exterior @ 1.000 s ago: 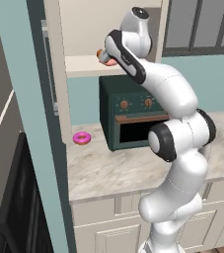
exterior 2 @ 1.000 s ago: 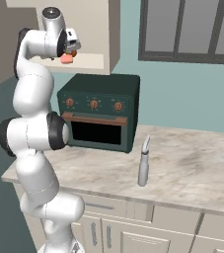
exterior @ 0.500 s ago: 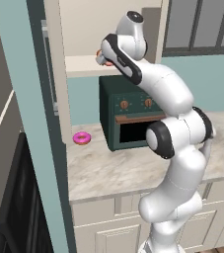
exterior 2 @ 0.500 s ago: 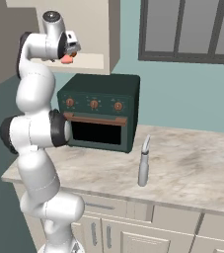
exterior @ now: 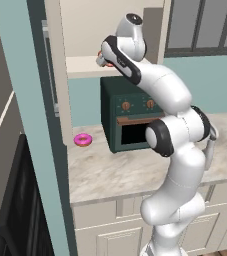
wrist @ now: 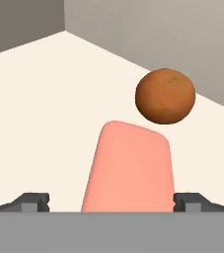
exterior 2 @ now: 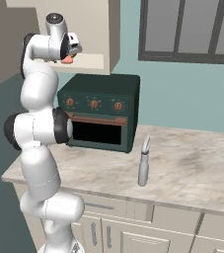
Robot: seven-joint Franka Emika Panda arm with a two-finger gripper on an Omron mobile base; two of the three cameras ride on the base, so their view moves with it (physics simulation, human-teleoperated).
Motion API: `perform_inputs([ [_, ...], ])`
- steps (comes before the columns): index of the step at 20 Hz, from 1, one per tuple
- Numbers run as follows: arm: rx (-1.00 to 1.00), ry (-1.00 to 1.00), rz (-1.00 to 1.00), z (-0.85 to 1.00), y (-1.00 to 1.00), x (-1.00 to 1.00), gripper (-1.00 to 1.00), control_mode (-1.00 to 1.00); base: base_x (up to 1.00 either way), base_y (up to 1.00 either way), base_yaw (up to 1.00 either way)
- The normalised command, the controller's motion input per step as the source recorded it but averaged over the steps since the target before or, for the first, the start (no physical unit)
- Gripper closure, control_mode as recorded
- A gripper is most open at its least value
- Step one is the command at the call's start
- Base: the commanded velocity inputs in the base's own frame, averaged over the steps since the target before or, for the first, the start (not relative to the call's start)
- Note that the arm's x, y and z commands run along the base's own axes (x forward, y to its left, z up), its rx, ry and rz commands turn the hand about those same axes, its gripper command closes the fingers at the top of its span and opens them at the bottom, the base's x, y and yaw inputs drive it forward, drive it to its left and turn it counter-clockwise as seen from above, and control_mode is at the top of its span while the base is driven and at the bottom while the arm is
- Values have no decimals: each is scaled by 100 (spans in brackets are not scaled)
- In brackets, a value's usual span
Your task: Pick the spray and bar soap from the cabinet and place them on the counter.
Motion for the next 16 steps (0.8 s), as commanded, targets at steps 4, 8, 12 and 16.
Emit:
perform_inputs([
  [4, 0, 3, 0, -13, 0, 14, -100, -100, 0, 0, 0],
  [8, 0, 3, 0, -12, 1, 15, -100, -100, 0, 0, 0],
  [12, 0, 4, 0, -16, 2, 8, 100, -100, 0, 0, 0],
  [16, 0, 0, 0, -7, 0, 0, 100, -100, 0, 0, 0],
])
